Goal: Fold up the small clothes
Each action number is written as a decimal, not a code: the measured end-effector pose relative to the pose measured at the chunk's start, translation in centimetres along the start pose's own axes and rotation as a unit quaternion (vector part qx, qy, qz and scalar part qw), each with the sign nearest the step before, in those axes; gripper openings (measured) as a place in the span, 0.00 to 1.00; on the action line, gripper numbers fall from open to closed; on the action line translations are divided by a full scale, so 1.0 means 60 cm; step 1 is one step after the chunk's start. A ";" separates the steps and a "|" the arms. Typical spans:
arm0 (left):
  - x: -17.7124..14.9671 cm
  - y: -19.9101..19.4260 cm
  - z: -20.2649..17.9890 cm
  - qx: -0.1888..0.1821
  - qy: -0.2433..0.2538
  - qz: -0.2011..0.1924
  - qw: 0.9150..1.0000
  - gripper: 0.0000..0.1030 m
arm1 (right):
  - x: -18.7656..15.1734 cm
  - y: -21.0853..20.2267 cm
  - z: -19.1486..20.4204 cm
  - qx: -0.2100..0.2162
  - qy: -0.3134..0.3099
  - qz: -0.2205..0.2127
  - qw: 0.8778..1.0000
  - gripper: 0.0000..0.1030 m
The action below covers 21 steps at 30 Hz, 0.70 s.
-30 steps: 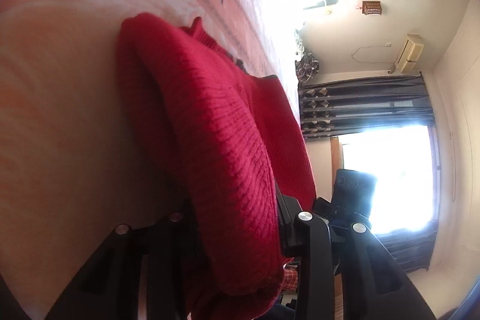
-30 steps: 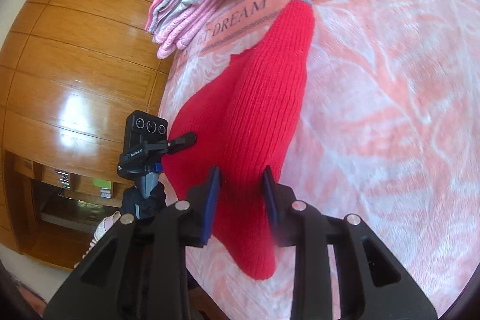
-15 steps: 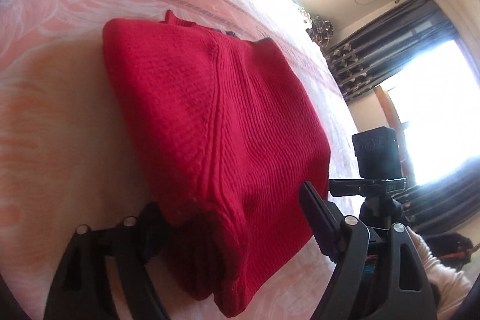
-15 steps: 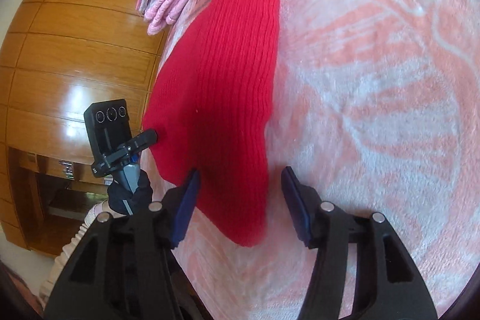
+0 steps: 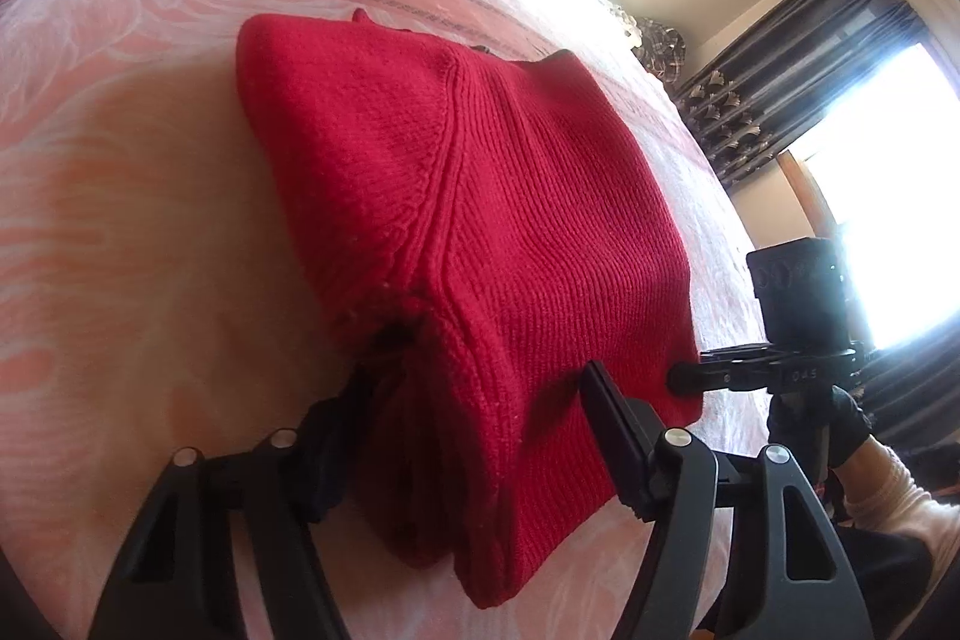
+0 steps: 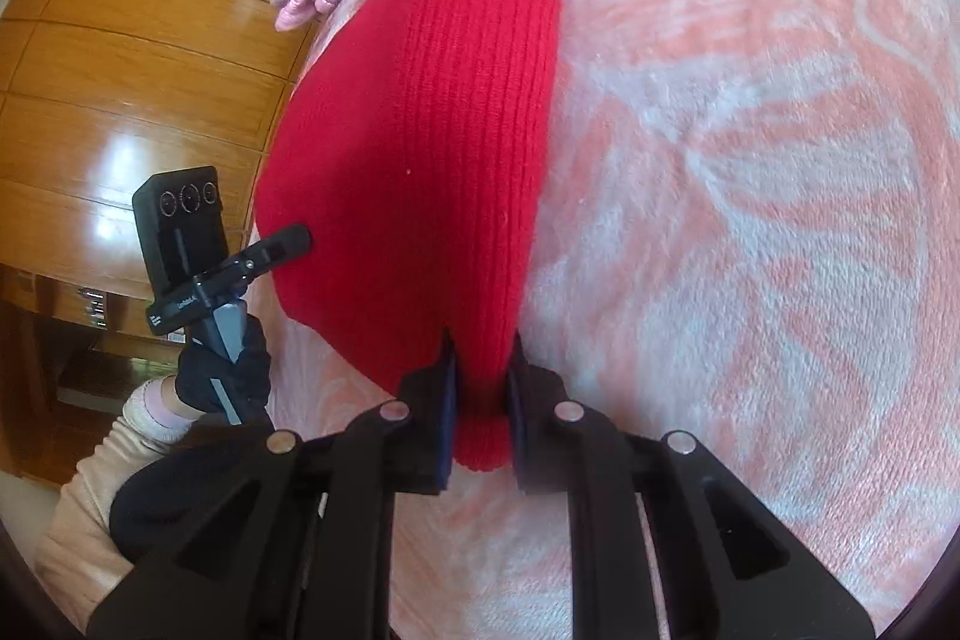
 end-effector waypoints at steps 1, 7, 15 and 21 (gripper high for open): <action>-0.008 -0.005 0.002 0.002 0.005 0.000 1.000 0.67 | 0.000 0.000 -0.001 0.002 0.000 0.000 1.000 0.13; -0.002 -0.030 0.007 -0.007 -0.049 -0.018 0.999 0.68 | -0.004 -0.026 0.026 -0.042 -0.036 -0.020 0.998 0.51; -0.001 -0.116 -0.029 0.072 -0.038 -0.047 0.996 0.75 | 0.004 -0.106 0.090 -0.155 -0.075 -0.107 0.979 0.83; -0.006 -0.163 -0.077 0.124 -0.021 -0.019 0.992 0.80 | -0.016 -0.144 0.136 -0.221 -0.089 -0.149 0.960 0.85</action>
Point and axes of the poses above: each gripper's, at about its wrist camera, not at the fingertips, and y roughly the way its jaws point, z to its left, x to its top, the point moved 8 cm from there along y, roughly the way its jaws point, and after that the axes turned 11 degrees about y, right-handed, at the moved point
